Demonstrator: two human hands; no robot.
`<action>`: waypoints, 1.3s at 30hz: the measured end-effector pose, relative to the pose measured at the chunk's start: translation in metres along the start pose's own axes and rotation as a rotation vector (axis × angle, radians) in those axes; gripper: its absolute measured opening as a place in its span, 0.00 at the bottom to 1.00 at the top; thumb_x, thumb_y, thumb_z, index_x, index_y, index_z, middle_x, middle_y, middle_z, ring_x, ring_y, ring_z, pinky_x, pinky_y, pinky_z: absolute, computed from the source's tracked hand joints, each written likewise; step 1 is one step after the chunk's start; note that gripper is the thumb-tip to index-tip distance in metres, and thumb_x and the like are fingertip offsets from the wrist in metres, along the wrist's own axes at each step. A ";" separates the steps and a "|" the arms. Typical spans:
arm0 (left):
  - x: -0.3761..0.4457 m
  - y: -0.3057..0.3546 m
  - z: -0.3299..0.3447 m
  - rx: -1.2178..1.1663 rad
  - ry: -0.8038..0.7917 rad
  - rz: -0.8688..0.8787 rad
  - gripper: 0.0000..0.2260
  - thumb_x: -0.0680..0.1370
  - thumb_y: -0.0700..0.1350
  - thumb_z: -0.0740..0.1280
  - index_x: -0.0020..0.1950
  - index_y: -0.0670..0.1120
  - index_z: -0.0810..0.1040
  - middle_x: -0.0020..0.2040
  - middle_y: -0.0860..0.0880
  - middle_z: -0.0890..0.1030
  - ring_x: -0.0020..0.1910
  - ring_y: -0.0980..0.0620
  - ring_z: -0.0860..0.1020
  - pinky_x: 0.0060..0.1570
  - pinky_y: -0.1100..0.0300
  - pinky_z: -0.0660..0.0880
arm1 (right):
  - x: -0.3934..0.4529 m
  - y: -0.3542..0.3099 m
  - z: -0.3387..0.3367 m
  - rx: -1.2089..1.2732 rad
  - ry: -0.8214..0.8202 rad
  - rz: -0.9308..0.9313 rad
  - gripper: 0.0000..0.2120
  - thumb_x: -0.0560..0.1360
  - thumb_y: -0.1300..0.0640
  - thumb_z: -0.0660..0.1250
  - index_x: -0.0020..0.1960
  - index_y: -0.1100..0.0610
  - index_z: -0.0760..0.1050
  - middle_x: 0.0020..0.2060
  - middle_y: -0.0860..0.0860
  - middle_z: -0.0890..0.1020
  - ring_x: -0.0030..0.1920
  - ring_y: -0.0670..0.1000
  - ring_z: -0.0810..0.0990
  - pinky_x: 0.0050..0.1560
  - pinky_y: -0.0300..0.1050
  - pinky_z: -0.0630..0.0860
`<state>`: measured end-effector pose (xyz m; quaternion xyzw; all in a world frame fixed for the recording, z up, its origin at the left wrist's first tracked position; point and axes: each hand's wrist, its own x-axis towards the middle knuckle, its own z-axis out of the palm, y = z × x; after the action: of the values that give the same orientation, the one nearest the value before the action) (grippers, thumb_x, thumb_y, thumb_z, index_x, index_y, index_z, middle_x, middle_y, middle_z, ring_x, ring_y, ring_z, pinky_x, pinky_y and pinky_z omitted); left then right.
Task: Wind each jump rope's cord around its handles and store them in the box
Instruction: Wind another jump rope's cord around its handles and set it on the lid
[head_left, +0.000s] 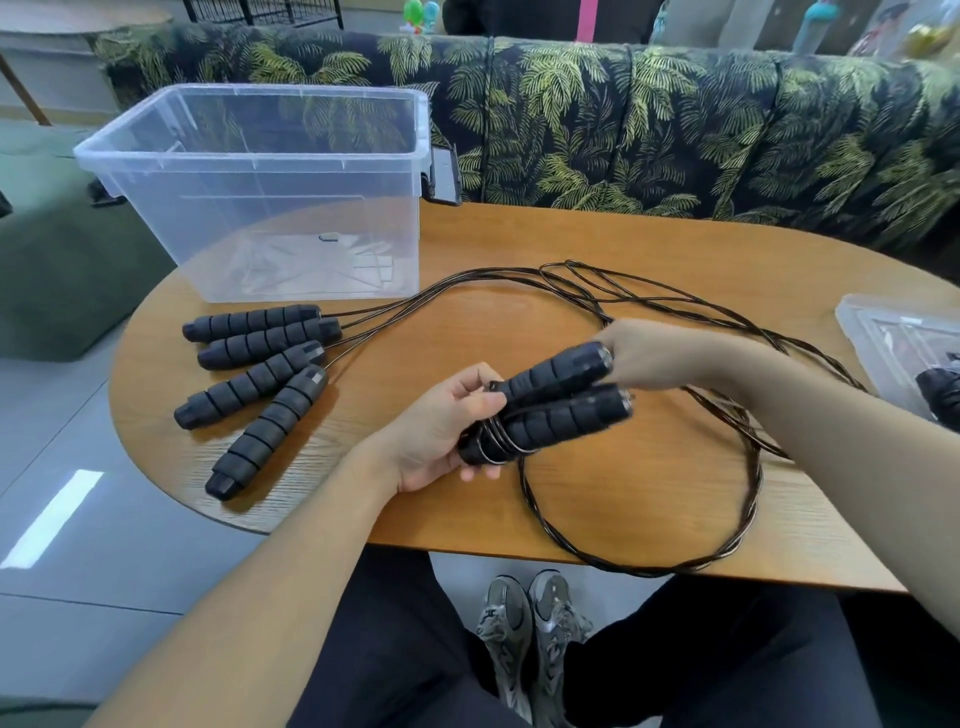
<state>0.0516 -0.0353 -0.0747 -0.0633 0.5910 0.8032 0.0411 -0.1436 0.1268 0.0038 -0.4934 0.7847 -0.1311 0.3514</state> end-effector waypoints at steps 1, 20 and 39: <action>0.000 -0.001 0.001 0.039 -0.005 0.002 0.06 0.79 0.45 0.64 0.50 0.46 0.67 0.40 0.41 0.83 0.27 0.47 0.79 0.18 0.63 0.68 | 0.005 -0.003 -0.004 -0.060 0.040 0.014 0.13 0.74 0.50 0.72 0.33 0.52 0.76 0.30 0.44 0.77 0.36 0.47 0.75 0.47 0.49 0.75; 0.001 -0.003 0.018 0.365 0.086 -0.028 0.19 0.81 0.47 0.69 0.71 0.53 0.70 0.57 0.41 0.80 0.38 0.39 0.84 0.34 0.51 0.83 | 0.012 -0.072 0.009 -0.256 0.153 0.061 0.16 0.73 0.40 0.72 0.36 0.52 0.78 0.31 0.48 0.75 0.33 0.50 0.72 0.37 0.45 0.70; -0.003 -0.006 0.007 -0.163 0.181 0.109 0.12 0.81 0.37 0.65 0.65 0.42 0.74 0.47 0.40 0.80 0.40 0.45 0.79 0.36 0.56 0.75 | -0.029 -0.039 0.051 -0.014 0.330 -0.067 0.19 0.82 0.41 0.58 0.40 0.50 0.77 0.29 0.49 0.72 0.27 0.44 0.68 0.36 0.42 0.71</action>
<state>0.0551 -0.0272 -0.0781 -0.1067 0.5274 0.8407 -0.0613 -0.0744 0.1411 0.0007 -0.4934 0.8158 -0.2165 0.2099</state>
